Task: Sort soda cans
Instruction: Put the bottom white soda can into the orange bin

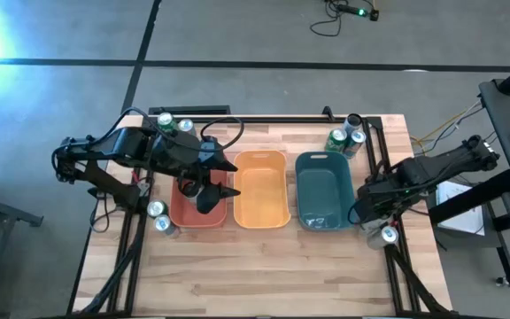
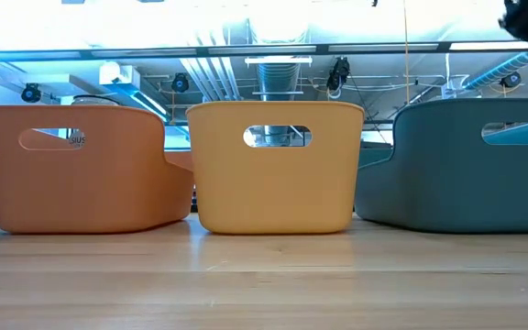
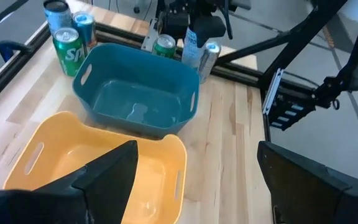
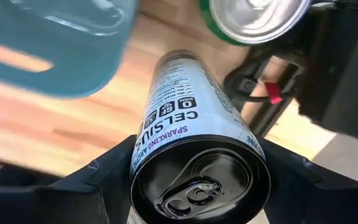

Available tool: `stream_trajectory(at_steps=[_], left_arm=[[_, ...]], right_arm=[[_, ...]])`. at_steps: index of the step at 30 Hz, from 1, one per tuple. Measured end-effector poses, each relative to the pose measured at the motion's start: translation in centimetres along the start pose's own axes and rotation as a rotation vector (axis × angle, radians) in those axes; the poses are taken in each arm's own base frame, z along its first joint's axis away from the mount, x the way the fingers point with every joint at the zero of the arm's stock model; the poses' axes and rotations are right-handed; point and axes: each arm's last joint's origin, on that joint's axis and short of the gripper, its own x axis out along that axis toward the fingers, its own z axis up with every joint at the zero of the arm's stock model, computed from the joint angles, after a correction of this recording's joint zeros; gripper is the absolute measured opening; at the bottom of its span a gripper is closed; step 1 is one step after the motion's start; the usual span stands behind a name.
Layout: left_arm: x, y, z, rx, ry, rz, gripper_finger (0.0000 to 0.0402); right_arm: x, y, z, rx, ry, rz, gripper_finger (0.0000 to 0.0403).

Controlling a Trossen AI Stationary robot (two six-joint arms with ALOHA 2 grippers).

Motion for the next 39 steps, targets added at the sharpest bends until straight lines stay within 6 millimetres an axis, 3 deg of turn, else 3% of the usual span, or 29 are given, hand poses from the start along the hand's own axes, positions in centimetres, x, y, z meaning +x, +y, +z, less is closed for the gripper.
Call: stream_trajectory(at_steps=[9, 18, 23, 26, 31, 39], left_arm=[[0.0, -0.1, 0.2, 0.073, -0.016, -0.007, 0.0315], [0.3, 0.1, -0.8, 0.073, 0.100, -0.031, 0.0315], [1.1, -0.1, -0.9, 0.070, 0.118, -0.037, 0.0315], [1.9, -0.3, -0.7, 0.085, 0.097, -0.028, 0.0315], [3.4, -0.9, 0.4, 0.093, -0.044, -0.036, 0.0315], [5.6, -1.8, 0.9, 0.094, -0.187, -0.214, 0.0315]], right_arm=[[-4.0, 2.0, -1.2, -0.175, 0.092, 0.157, 0.0258], [-4.2, 6.4, -2.3, -0.487, 0.319, 0.150, 0.0258], [-6.1, 9.0, -3.1, -0.652, 0.381, 0.242, 0.0254], [-8.1, 10.4, -3.4, -0.763, 0.307, 0.314, 0.0254], [-11.3, 11.8, -2.9, -0.914, 0.010, 0.374, 0.0256], [-15.6, 12.8, -1.9, -1.169, -0.428, 0.360, 0.0254]])
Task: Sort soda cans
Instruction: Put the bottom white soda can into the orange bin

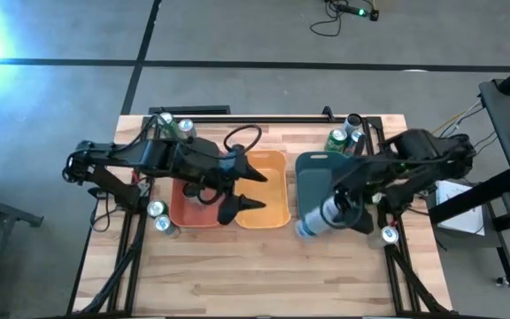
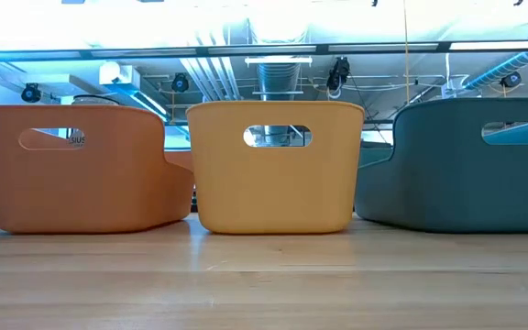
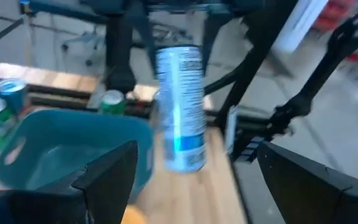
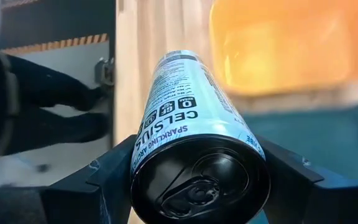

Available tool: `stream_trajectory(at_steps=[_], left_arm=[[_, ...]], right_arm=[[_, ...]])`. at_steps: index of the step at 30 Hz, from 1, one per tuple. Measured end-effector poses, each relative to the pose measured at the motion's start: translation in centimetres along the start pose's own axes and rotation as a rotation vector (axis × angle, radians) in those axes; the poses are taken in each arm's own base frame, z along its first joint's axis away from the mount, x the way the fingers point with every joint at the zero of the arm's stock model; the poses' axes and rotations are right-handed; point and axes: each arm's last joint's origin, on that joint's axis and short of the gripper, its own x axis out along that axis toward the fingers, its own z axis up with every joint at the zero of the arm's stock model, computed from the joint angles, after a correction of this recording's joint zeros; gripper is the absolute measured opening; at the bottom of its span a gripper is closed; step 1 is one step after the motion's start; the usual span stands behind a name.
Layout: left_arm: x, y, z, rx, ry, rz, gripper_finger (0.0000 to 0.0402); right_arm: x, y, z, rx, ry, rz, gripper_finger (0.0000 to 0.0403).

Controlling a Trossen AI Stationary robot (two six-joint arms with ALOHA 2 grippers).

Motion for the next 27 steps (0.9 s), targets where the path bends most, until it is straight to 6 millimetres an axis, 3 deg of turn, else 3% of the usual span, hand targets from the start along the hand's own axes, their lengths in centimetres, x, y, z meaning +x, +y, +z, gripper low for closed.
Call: stream_trajectory(at_steps=[4, 10, 16, 21, 23, 27], left_arm=[[0.4, 0.3, -0.5, -0.038, -0.054, -0.021, 0.0315], [-0.3, 1.0, -0.5, -0.071, -0.139, -0.006, 0.0315], [-4.9, 1.8, 0.1, -0.041, -0.175, 0.249, 0.0315], [-4.3, 2.0, -0.7, -0.024, -0.107, 0.276, 0.0315], [-4.2, 2.4, -1.4, -0.016, -0.059, 0.369, 0.0315], [-6.4, 2.5, -1.4, 0.009, -0.090, 0.533, 0.0315]], right_arm=[[0.0, -0.5, 1.5, -0.154, -0.046, -0.062, 0.0253], [1.5, -1.1, 4.0, -0.343, -0.032, -0.097, 0.0253], [2.0, -2.5, 6.4, -0.461, -0.045, -0.134, 0.0253], [3.1, -4.7, 7.9, -0.477, -0.051, -0.174, 0.0253], [3.6, -5.7, 8.5, -0.459, -0.055, -0.190, 0.0253], [5.0, -7.7, 9.9, -0.390, -0.057, -0.219, 0.0253]])
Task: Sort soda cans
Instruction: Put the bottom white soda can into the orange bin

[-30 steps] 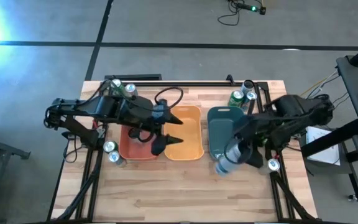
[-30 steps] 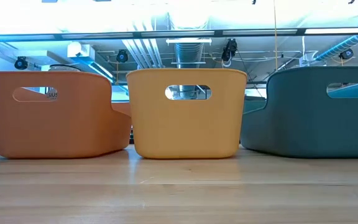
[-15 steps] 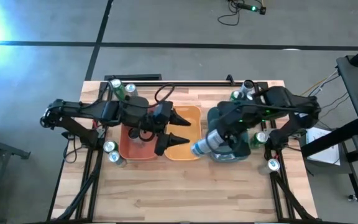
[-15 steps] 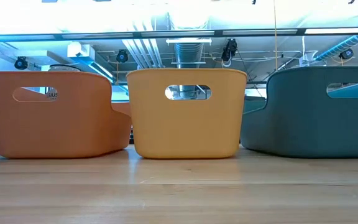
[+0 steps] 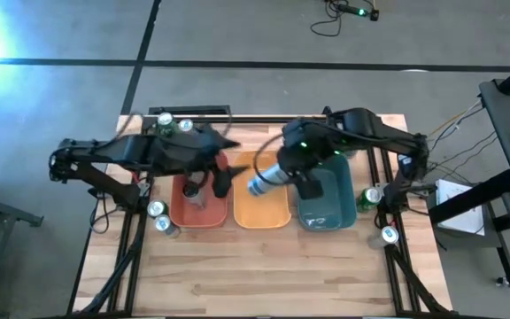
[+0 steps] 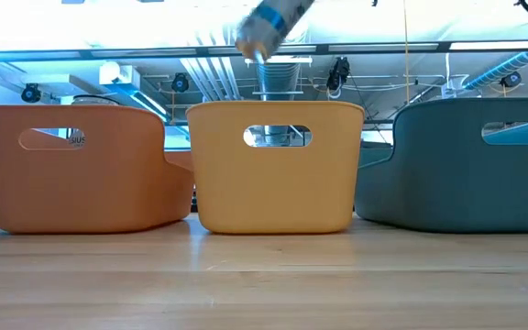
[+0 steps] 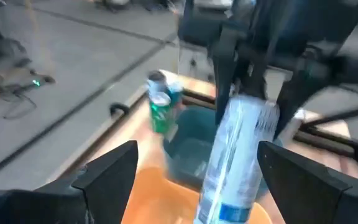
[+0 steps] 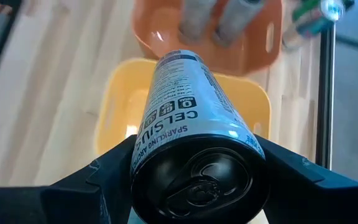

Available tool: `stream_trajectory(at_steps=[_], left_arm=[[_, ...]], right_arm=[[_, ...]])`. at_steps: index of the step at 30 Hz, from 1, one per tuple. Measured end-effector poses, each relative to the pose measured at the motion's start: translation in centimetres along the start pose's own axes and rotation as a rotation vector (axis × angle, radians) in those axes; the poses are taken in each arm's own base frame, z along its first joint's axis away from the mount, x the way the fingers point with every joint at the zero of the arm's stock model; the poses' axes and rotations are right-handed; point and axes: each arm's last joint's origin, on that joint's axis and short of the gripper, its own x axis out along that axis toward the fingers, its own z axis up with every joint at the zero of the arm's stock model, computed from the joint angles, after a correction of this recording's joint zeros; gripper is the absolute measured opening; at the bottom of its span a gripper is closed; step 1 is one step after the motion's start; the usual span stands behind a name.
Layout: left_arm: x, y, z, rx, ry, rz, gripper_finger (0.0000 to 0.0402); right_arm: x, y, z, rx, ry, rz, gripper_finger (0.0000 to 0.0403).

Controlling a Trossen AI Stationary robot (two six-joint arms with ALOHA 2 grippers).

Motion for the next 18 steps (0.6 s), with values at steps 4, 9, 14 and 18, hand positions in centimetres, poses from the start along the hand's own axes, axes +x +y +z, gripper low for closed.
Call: stream_trajectory(at_steps=[4, 9, 14, 18], left_arm=[[-0.5, 0.6, -0.6, -0.021, -0.015, -0.090, 0.0315], [1.2, 0.9, -3.2, -0.053, 0.027, -0.103, 0.0315], [2.7, 0.7, -5.3, -0.052, 0.038, -0.105, 0.0315], [3.7, 0.5, -6.4, -0.022, 0.063, -0.113, 0.0315]], right_arm=[[1.8, -1.4, -0.1, 0.037, 0.052, -0.007, 0.0253], [3.1, -2.2, 0.2, 0.046, 0.054, -0.015, 0.0253], [3.0, -2.2, 0.8, 0.039, -0.011, -0.003, 0.0255], [3.0, -2.3, 1.0, 0.064, -0.051, 0.044, 0.0260]])
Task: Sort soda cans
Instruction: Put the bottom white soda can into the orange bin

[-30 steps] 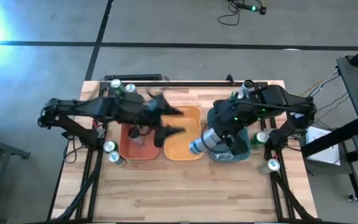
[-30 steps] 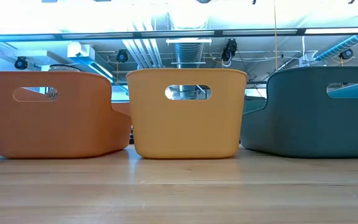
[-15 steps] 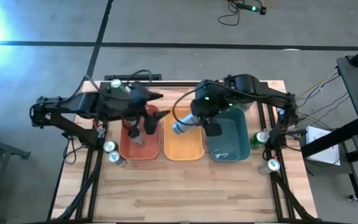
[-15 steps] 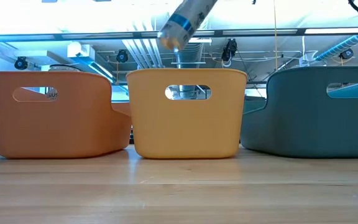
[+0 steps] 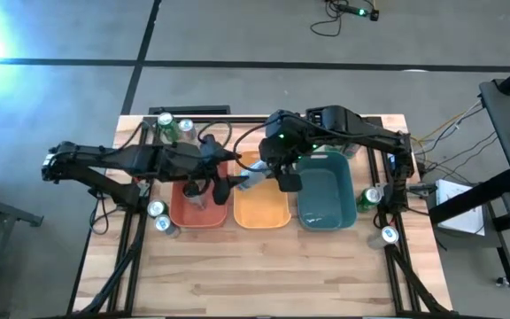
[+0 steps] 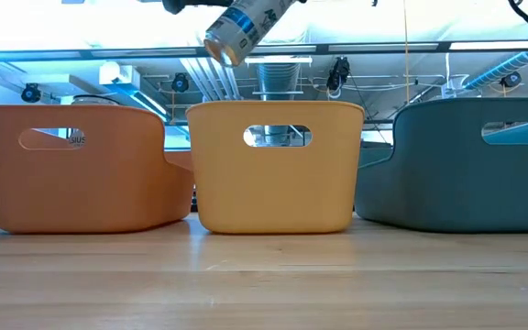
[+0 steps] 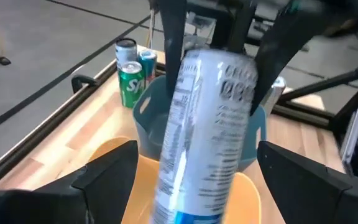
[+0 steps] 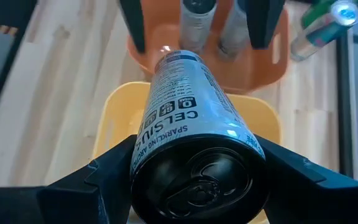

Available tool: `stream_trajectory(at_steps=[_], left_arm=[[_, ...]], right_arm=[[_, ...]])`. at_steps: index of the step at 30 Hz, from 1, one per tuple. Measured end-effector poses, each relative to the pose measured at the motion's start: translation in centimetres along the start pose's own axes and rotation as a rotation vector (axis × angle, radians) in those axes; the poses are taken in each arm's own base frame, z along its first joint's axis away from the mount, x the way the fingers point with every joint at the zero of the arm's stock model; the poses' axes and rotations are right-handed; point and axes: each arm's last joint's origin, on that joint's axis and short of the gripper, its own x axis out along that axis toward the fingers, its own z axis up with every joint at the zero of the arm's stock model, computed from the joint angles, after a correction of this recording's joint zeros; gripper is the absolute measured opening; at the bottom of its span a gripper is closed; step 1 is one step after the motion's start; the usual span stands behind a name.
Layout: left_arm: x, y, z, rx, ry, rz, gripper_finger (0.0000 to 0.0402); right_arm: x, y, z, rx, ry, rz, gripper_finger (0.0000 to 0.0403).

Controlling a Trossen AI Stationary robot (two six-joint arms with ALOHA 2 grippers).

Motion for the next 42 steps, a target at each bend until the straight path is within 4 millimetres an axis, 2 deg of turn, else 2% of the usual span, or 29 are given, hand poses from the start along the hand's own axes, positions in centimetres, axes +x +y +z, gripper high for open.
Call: stream_trajectory(at_steps=[6, 14, 32, 35, 38, 42], left_arm=[[2.1, -0.1, -1.1, 0.033, 0.092, -0.125, 0.0315], [4.2, 0.7, -2.1, 0.061, 0.189, -0.110, 0.0315], [6.0, 1.6, -1.1, 0.028, 0.097, -0.139, 0.0309], [5.8, 1.4, -0.4, 0.037, 0.077, -0.148, 0.0284], [5.5, 1.4, 0.2, 0.039, 0.088, -0.180, 0.0228], [5.3, 1.5, 0.4, 0.039, 0.100, -0.180, 0.0223]], right_arm=[[0.8, -0.1, 0.1, 0.058, 0.013, 0.028, 0.0253], [1.4, -0.1, 0.3, 0.099, 0.003, 0.054, 0.0254], [1.6, -0.1, 0.8, 0.122, -0.046, 0.068, 0.0257], [1.6, -0.1, 0.8, 0.124, -0.045, 0.068, 0.0257], [1.5, -0.1, 0.8, 0.127, -0.050, 0.074, 0.0258], [1.5, -0.1, 0.8, 0.125, -0.054, 0.073, 0.0258]])
